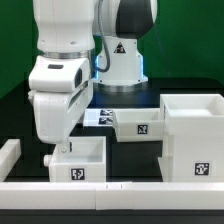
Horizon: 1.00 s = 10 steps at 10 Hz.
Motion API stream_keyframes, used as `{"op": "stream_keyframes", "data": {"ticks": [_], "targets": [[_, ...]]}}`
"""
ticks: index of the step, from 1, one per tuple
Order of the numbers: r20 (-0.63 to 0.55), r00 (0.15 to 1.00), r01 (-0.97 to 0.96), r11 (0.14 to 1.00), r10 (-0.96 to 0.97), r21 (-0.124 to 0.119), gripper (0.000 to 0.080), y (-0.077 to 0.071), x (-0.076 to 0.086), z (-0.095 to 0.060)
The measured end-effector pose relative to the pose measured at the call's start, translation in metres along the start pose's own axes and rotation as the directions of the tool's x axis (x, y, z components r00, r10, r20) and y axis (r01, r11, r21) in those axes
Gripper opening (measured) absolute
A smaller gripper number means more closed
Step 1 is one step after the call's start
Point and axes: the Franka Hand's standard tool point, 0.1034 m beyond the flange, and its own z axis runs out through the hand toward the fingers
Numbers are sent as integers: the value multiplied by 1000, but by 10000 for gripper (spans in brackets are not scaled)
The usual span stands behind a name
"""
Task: Assemble drawer
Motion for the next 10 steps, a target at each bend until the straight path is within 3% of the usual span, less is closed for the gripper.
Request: {"op": "stream_keyframes", "data": {"ticks": [2, 4, 6, 8, 10], "targets": [[-14, 999, 31, 999, -31, -17, 649, 2, -7, 0], [-23, 999, 47, 996, -49, -78, 649, 5, -11, -2], [-19, 1000, 18, 993, -21, -119, 649, 2, -23, -1], [-18, 1000, 18, 993, -21, -114, 649, 1, -22, -1], [8, 992, 124, 982, -124, -143, 649, 0, -29, 1]]}}
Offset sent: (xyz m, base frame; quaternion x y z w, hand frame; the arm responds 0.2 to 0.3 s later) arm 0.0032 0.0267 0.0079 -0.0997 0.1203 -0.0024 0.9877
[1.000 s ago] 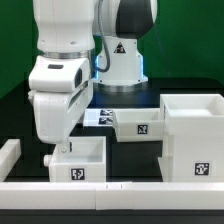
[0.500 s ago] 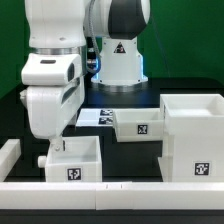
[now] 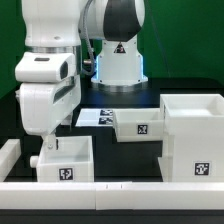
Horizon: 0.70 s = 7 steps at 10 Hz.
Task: Assemble drawer
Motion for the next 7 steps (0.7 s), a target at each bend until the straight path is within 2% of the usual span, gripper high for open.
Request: {"op": "stream_keyframes", "data": {"ticks": [2, 7], "targets": [[16, 987, 157, 988, -157, -7, 649, 0, 4, 0], [20, 988, 156, 988, -156, -8, 649, -2, 3, 0]]}}
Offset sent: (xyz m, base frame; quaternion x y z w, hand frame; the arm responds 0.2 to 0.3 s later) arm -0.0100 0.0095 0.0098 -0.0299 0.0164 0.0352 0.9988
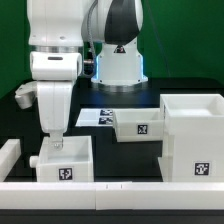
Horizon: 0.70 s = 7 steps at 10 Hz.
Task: Assemble drawer
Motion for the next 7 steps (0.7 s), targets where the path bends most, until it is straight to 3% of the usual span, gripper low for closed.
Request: {"op": "stream_keyframes", "data": {"ticks": [1, 2, 5, 7], "targets": [[0, 1000, -30, 999, 30, 16, 649, -1, 1, 0], [2, 1000, -28, 998, 28, 49, 649, -1, 9, 1], [-52, 999, 0, 980, 11, 198, 649, -6, -2, -6], [-78, 996, -23, 982, 38, 190, 649, -8, -13, -6]]}}
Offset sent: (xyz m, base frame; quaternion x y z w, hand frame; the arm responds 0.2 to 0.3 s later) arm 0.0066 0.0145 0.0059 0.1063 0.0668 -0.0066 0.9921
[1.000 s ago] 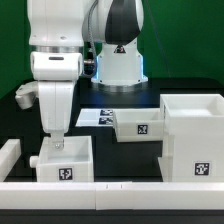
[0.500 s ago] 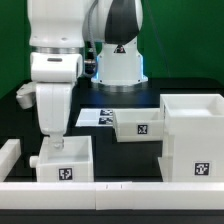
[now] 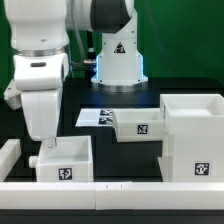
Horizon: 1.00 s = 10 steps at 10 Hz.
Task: Assemble drawer
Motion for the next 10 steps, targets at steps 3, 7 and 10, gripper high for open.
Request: {"op": "stream_keyframes", "data": {"ticks": [3, 7, 10], "targets": [[1, 1000, 3, 1000, -3, 2, 649, 0, 1, 0], [-21, 999, 27, 1000, -27, 14, 649, 5, 20, -5], [-37, 999, 31, 999, -30, 42, 649, 8, 28, -8]]}}
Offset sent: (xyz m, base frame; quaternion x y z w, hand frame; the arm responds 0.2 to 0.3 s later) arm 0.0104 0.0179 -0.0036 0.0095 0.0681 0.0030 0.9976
